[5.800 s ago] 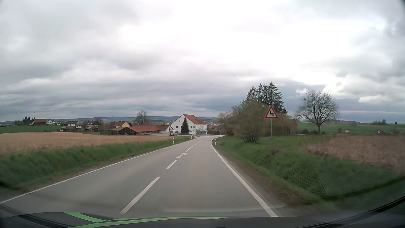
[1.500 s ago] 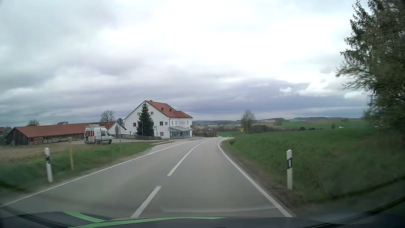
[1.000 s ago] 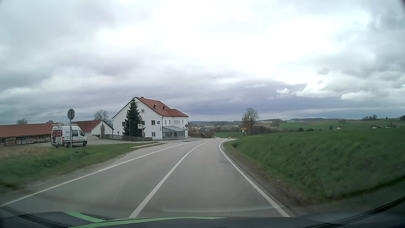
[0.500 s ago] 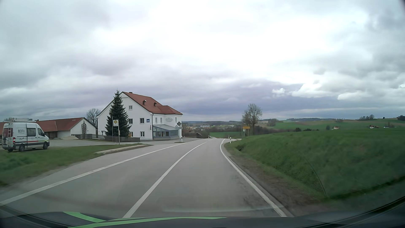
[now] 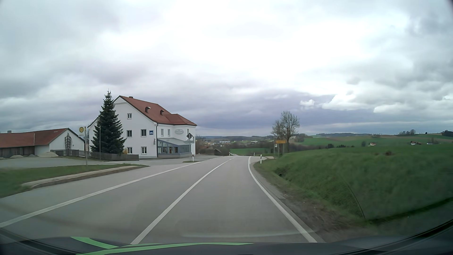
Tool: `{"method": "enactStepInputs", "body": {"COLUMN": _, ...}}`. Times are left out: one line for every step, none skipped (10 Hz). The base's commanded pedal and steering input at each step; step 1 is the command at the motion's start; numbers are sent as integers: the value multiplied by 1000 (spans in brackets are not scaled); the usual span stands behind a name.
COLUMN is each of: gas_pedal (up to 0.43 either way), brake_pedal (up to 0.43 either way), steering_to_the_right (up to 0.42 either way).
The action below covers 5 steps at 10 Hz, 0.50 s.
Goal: Follow the waypoints while adhering to traffic rules and regulations
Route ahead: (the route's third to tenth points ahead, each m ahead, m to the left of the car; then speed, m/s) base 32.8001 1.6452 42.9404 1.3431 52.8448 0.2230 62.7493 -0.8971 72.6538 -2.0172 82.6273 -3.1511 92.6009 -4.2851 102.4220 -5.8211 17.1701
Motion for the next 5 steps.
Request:
{"method": "enactStepInputs", "body": {"gas_pedal": 28, "brake_pedal": 0, "steering_to_the_right": 10}}
{"method": "enactStepInputs", "body": {"gas_pedal": 28, "brake_pedal": 0, "steering_to_the_right": 10}}
{"method": "enactStepInputs", "body": {"gas_pedal": 28, "brake_pedal": 0, "steering_to_the_right": 11}}
{"method": "enactStepInputs", "body": {"gas_pedal": 28, "brake_pedal": 0, "steering_to_the_right": 12}}
{"method": "enactStepInputs", "body": {"gas_pedal": 28, "brake_pedal": 0, "steering_to_the_right": 12}}
